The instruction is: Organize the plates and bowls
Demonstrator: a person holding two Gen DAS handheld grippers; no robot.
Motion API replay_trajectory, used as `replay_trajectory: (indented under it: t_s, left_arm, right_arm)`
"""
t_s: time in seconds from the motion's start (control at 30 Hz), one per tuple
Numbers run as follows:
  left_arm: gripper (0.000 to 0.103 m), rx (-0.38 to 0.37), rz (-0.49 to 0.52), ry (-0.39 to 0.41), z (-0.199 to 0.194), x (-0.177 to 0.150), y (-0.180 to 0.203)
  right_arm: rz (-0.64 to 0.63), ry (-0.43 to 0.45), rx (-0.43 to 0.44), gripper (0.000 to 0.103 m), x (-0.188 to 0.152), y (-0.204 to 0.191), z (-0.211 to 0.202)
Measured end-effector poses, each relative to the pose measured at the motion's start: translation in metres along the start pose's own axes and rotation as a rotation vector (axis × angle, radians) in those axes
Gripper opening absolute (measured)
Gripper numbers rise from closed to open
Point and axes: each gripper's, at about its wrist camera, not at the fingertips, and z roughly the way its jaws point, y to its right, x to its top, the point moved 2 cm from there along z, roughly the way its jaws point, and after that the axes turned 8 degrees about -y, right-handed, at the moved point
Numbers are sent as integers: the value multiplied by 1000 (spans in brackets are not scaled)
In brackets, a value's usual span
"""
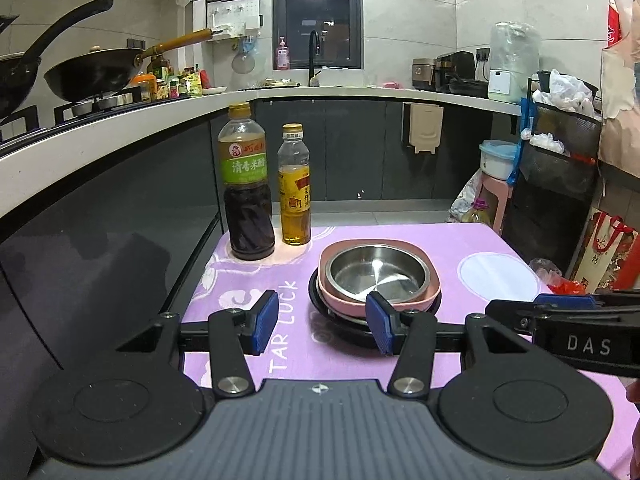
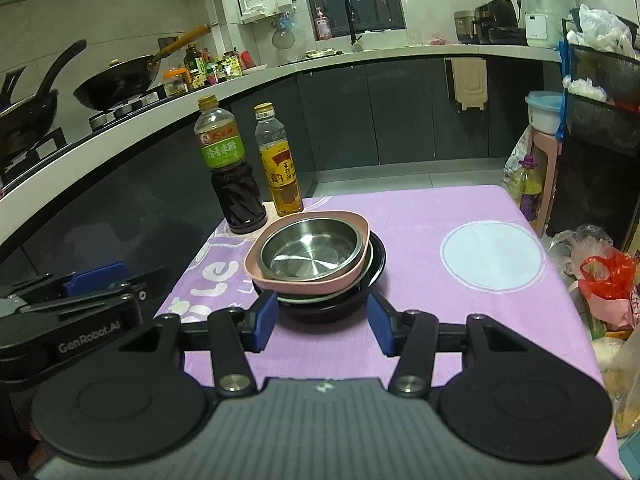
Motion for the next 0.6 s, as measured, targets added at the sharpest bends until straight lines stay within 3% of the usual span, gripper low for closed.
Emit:
replay_trajectory:
  t_s: [0.6]
  left_arm:
    - [46,-18,13,-6,-16,-15,8]
  right_arm:
    - [-11,30,-71,50,-20,-7,-14]
